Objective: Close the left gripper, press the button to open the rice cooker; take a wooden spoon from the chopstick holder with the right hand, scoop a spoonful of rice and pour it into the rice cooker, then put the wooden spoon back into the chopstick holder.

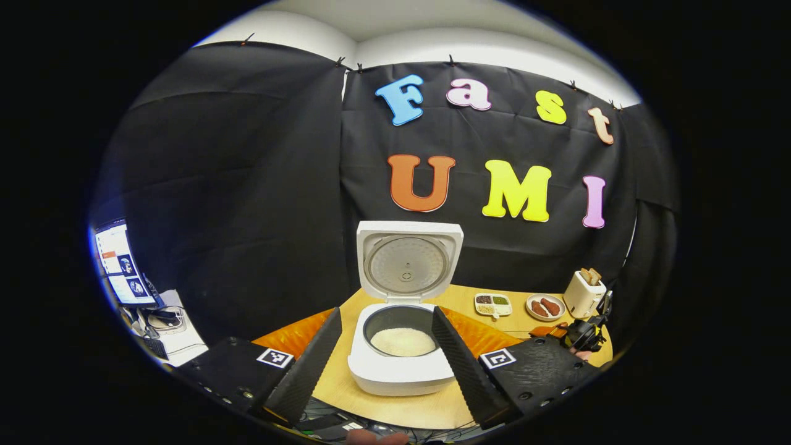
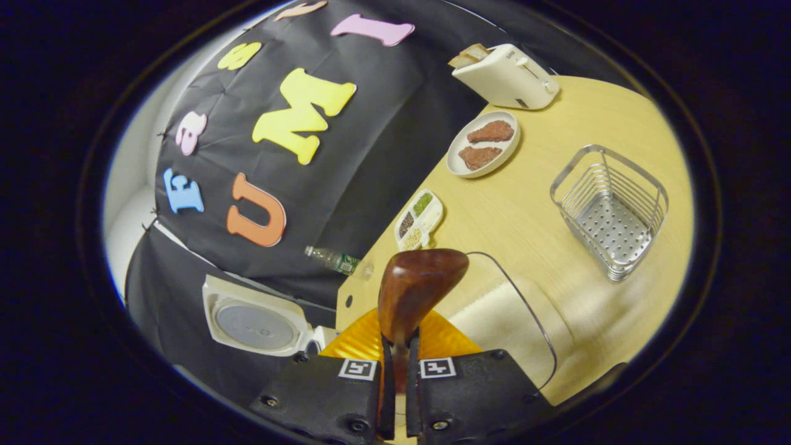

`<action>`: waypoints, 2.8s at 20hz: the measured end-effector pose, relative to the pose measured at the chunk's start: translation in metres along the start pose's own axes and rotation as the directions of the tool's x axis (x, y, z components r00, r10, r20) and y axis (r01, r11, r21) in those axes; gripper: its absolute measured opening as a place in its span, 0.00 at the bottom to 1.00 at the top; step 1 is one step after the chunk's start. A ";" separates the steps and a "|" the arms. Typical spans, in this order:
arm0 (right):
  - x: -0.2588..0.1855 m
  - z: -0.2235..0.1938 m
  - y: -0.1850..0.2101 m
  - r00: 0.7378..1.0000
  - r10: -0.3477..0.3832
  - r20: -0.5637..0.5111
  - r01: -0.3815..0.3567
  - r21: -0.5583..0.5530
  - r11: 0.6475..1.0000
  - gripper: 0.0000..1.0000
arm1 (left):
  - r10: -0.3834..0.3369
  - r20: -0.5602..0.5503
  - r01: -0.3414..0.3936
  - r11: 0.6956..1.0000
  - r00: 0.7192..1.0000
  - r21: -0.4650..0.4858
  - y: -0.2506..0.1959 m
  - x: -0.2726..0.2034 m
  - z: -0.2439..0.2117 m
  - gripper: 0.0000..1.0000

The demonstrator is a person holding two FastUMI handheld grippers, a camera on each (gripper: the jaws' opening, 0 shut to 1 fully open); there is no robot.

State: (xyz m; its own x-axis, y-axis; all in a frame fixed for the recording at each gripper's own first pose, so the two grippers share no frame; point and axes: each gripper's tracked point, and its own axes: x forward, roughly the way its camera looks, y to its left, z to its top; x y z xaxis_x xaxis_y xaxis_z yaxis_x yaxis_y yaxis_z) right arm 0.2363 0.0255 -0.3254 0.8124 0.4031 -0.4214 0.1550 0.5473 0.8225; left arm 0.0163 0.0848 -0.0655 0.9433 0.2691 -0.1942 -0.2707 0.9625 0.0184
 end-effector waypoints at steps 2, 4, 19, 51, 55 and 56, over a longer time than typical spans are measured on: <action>-0.010 0.015 0.013 1.000 0.024 0.018 -0.024 0.022 0.999 0.12 | -0.011 0.017 0.011 1.000 1.000 0.002 -0.005 -0.001 0.002 0.94; -0.020 0.026 0.033 0.998 0.054 0.028 -0.055 0.041 0.998 0.12 | -0.021 0.034 0.021 1.000 0.999 0.009 -0.007 -0.003 0.004 0.94; 0.035 -0.059 0.248 0.965 0.228 -0.130 -0.252 -0.228 0.940 0.12 | 0.030 0.096 -0.031 0.999 0.995 0.010 0.037 -0.021 0.007 0.94; 0.059 -0.180 0.306 0.966 0.208 -0.155 -0.182 -0.976 0.120 0.12 | 0.159 0.110 -0.150 0.984 0.981 -0.093 0.092 -0.038 0.003 0.94; 0.054 -0.192 0.316 0.957 0.240 -0.164 -0.173 -0.985 0.016 0.12 | 0.157 0.122 -0.146 0.985 0.980 -0.096 0.092 -0.040 0.005 0.94; 0.055 -0.197 0.316 0.956 0.240 -0.170 -0.178 -0.984 0.011 0.12 | 0.160 0.123 -0.148 0.984 0.979 -0.098 0.092 -0.040 0.006 0.94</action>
State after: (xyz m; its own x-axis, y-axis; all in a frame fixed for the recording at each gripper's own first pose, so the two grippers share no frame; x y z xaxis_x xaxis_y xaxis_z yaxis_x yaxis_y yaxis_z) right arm 0.2197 0.3648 -0.1642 0.7178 0.6418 -0.2701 -0.6962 0.6559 -0.2917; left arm -0.0448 0.1630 -0.0504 0.9044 0.4215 -0.0665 -0.4249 0.9039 -0.0492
